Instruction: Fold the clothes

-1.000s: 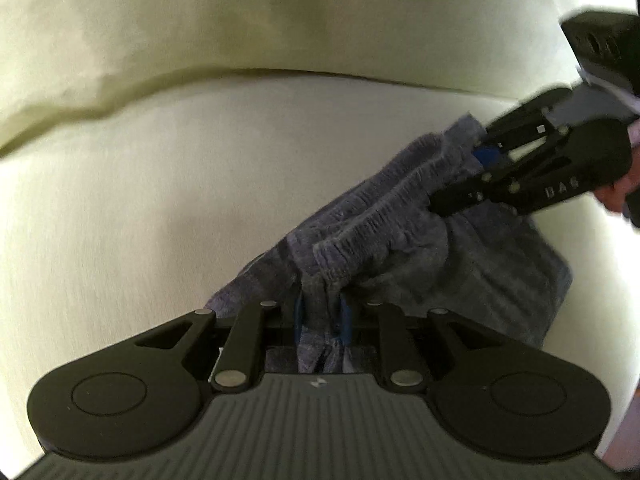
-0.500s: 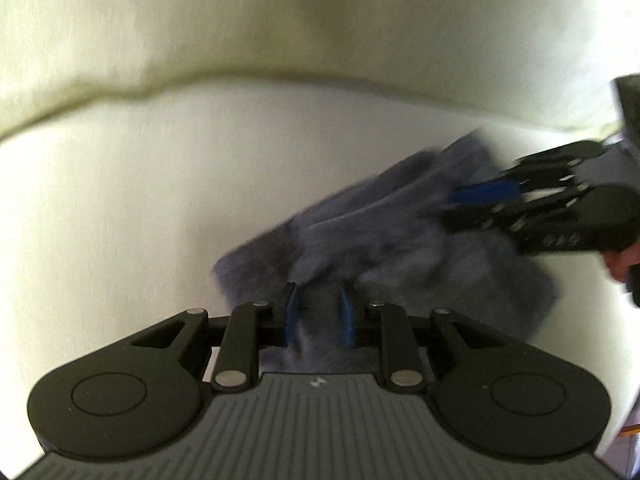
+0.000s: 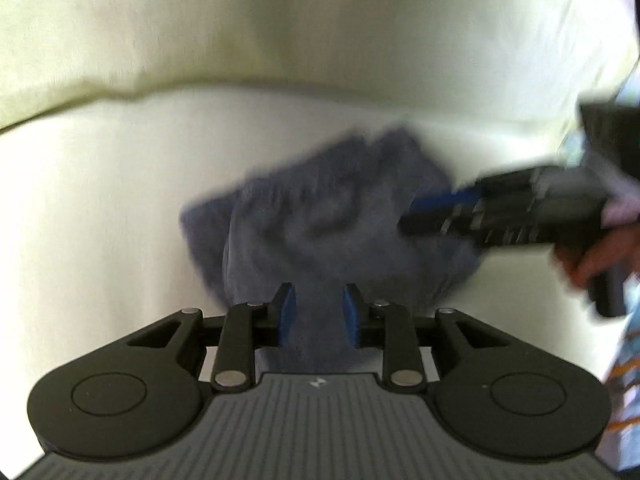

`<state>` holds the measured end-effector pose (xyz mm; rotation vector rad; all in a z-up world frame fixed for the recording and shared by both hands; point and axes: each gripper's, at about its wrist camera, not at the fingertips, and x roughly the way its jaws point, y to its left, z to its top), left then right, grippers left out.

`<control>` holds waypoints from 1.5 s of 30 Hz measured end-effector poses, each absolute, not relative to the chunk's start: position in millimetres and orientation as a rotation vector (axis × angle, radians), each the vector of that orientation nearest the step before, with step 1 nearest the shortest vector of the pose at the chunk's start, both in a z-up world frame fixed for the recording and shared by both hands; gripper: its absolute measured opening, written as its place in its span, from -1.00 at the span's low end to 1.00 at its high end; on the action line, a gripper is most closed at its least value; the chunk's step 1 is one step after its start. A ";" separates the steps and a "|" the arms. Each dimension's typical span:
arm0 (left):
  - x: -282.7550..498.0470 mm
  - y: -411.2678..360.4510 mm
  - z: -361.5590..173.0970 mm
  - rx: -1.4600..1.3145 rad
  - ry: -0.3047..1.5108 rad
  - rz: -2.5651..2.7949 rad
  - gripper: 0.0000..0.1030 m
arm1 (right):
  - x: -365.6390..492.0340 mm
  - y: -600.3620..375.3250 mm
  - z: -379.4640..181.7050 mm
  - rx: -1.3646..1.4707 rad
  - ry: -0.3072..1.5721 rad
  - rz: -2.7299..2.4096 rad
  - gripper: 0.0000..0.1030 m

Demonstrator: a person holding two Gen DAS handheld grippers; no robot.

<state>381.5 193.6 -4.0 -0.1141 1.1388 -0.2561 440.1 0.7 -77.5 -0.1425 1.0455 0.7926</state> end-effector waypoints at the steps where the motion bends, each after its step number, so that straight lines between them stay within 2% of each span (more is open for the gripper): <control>1: 378.4 192.3 -19.1 -0.110 1.158 -0.242 -0.36 | 440.1 4.8 -90.2 -0.172 1.064 0.765 -0.53; 4: 375.8 190.9 -16.2 -0.115 1.137 -0.221 -0.41 | 439.2 1.4 -98.8 -0.176 1.042 0.771 -0.53; 8: 351.6 195.9 24.3 -0.118 1.106 -0.207 -0.40 | 432.0 0.6 -77.2 -0.167 1.015 0.759 -0.47; 13: 336.2 199.5 36.6 -0.122 1.094 -0.177 -0.39 | 408.3 7.7 -48.3 -0.149 0.945 0.790 -0.47; 21: 405.9 194.3 16.9 -0.055 0.968 -0.310 -0.39 | 421.9 26.2 -50.8 -0.110 0.802 0.668 -0.47; 24: 440.7 194.9 -1.7 -0.011 0.990 -0.346 -0.39 | 446.5 32.4 -59.8 -0.099 0.771 0.622 -0.47; 28: 466.4 193.9 -34.2 0.006 1.080 -0.379 -0.37 | 483.1 47.5 -91.5 -0.107 0.886 0.571 -0.46; 30: 465.2 191.9 -31.3 0.020 1.078 -0.386 -0.37 | 491.1 44.7 -93.2 -0.062 0.901 0.565 -0.45; 36: 437.8 214.2 7.0 -0.073 1.076 -0.366 -0.38 | 466.8 22.5 -29.1 0.019 0.852 0.520 -0.45; 40: 419.3 220.2 21.4 -0.076 1.076 -0.334 -0.31 | 428.4 16.3 -12.9 -0.031 0.870 0.555 -0.45; 45: 405.8 199.5 -7.9 -0.016 1.088 -0.273 -0.25 | 402.4 17.5 -65.5 -0.111 1.007 0.570 -0.45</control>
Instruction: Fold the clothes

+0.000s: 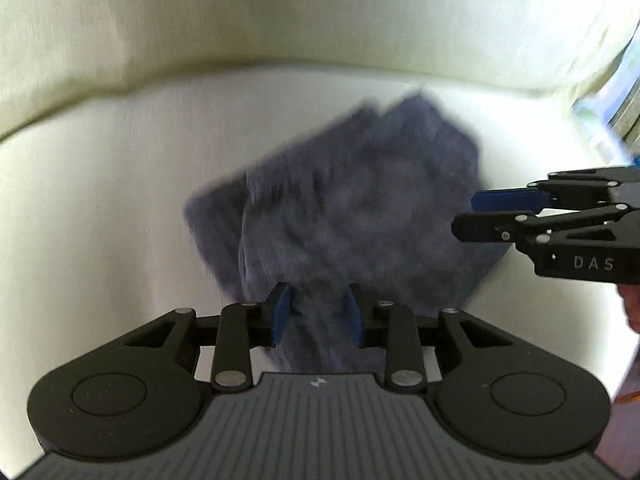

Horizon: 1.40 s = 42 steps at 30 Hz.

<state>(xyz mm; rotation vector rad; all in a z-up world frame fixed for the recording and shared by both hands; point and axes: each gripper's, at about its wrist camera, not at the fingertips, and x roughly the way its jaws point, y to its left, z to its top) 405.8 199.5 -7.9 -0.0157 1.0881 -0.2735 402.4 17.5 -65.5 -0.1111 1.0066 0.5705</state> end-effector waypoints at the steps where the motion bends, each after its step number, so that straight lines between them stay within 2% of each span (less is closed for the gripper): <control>1: 403.9 196.2 -11.4 -0.001 1.080 -0.262 -0.25 | 399.3 18.2 -72.9 -0.128 1.017 0.568 -0.46; 3: 403.0 190.9 -5.3 0.017 1.078 -0.236 -0.25 | 397.5 17.6 -84.4 -0.175 1.014 0.583 -0.45; 9: 397.2 186.5 27.3 -0.042 1.157 -0.117 -0.25 | 392.1 -8.6 -35.1 -0.100 0.932 0.676 -0.45; 17: 402.1 169.4 44.8 -0.080 1.255 0.076 -0.25 | 378.6 -45.3 15.8 -0.073 0.827 0.778 -0.45; 19: 404.6 165.9 46.5 -0.078 1.248 0.087 -0.25 | 378.9 -47.8 15.0 -0.080 0.820 0.779 -0.50; 21: 408.3 163.7 47.1 -0.078 1.238 0.088 -0.25 | 382.2 -48.3 10.6 -0.084 0.811 0.777 -0.66; 25: 416.9 166.1 44.1 -0.104 1.209 0.076 -0.25 | 388.8 -39.2 -1.2 -0.073 0.796 0.784 -0.78; 34: 428.2 168.8 1.2 -0.087 1.198 0.047 -0.20 | 425.4 -11.0 -81.5 -0.041 0.864 0.730 -0.81; 36: 425.7 169.8 -3.8 -0.070 1.193 0.039 -0.20 | 432.2 -20.7 -99.3 -0.066 0.890 0.619 -1.00; 39: 426.9 170.8 1.8 -0.058 1.203 0.020 -0.23 | 433.9 -41.0 -91.5 -0.009 0.903 0.552 -1.00; 40: 428.2 170.3 4.8 -0.057 1.197 0.017 -0.28 | 433.2 -45.0 -87.6 -0.006 0.905 0.537 -0.92; 42: 432.9 167.8 15.2 -0.051 1.151 -0.013 -0.28 | 429.1 -48.1 -76.4 0.035 0.896 0.565 -0.91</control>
